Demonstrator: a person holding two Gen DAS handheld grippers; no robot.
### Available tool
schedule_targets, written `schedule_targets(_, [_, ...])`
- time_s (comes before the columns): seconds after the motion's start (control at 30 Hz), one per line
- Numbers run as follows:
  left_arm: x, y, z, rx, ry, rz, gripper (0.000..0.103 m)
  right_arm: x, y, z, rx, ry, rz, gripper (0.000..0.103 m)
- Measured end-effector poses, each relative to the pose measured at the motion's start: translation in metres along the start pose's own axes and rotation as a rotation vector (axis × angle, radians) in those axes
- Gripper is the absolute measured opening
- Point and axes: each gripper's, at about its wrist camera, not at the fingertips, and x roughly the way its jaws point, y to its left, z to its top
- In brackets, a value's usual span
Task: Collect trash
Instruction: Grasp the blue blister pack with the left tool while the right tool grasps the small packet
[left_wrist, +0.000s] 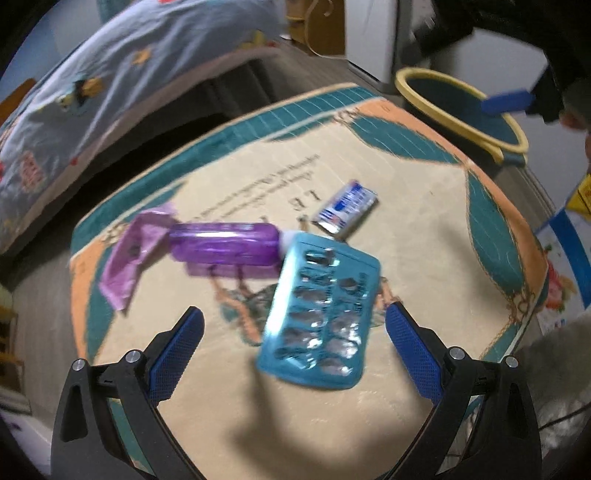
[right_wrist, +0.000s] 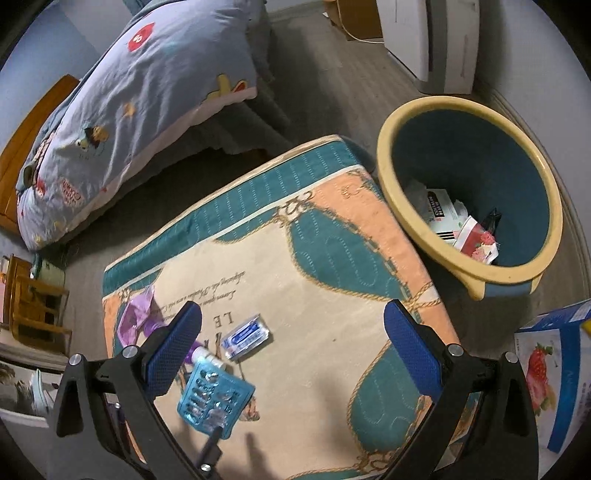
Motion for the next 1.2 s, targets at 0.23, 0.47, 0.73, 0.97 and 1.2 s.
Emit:
schedule_targets(0.23, [0.025, -0.014, 0.003, 0.063, 0.062, 0.009, 0.097, 0.006, -0.004, 0.010, -0.002, 0.007, 0.008, 0.097])
schedule_targets(0.47, [0.032, -0.012, 0.002, 0.052, 0.106, -0.064, 0.076, 0.011, 0.003, 0.013, -0.029, 0.020, 0.019, 0.097])
schedule_targets(0.73, [0.014, -0.005, 0.000, 0.045, 0.100, -0.091, 0.068, 0.022, 0.018, 0.005, -0.091, 0.056, 0.017, 0.097])
schedule_targets(0.97, [-0.029, 0.029, 0.009, -0.063, -0.006, -0.070, 0.068, 0.037, 0.029, -0.006, -0.097, 0.109, 0.027, 0.097])
schedule_targets(1.2, [-0.043, 0.088, 0.010, -0.254, -0.037, 0.001, 0.068, 0.061, 0.050, -0.021, -0.133, 0.162, 0.008, 0.092])
